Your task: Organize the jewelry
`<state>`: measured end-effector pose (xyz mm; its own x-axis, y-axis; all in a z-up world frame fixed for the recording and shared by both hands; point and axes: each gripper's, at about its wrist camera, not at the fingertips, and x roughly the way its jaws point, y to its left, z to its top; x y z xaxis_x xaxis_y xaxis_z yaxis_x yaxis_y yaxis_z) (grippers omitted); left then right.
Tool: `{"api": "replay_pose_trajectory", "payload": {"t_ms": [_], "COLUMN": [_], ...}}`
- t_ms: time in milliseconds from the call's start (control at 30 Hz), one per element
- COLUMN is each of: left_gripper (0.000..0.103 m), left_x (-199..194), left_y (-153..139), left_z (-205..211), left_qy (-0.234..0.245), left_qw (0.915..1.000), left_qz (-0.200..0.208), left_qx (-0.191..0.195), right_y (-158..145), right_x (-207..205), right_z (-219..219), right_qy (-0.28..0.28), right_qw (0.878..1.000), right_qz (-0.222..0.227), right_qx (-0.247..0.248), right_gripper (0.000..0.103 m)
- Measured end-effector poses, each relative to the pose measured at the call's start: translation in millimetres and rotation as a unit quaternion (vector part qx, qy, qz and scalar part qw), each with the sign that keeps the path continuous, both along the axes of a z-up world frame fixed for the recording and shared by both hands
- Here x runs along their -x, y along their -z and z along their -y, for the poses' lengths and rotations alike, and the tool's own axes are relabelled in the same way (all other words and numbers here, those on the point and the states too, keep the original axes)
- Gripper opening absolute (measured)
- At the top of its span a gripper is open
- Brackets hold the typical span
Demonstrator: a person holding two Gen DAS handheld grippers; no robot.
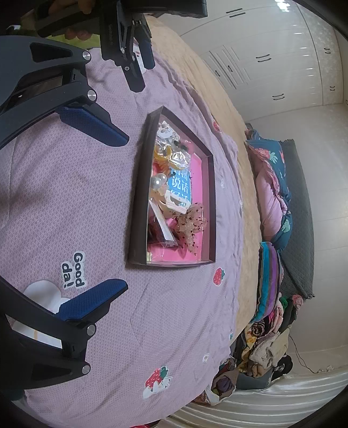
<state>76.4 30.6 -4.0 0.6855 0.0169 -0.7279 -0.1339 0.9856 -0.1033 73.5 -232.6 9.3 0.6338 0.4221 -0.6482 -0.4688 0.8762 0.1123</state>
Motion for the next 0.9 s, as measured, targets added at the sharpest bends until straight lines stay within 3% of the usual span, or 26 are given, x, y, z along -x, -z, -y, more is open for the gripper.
{"api": "replay_pose_trajectory", "payload": {"t_ms": [700,900], "left_gripper": [0.094,0.094], "left_x": [-0.1,0.2], "left_y": [-0.5,1.0], "left_z": [3.0,0.2], "left_qy": [0.005,0.008], "left_qw": [1.0000,0.9999], "left_qz": [0.001,0.006], "left_qx": [-0.004,0.013], "right_y": [0.3,0.6], "right_x": [0.1,0.0], "right_z": [0.2,0.0], "right_qy": [0.000,0.000], "right_qw": [1.000,1.000], "right_qz": [0.000,0.000], "right_qx": [0.001,0.001], "right_gripper": [0.099,0.099]}}
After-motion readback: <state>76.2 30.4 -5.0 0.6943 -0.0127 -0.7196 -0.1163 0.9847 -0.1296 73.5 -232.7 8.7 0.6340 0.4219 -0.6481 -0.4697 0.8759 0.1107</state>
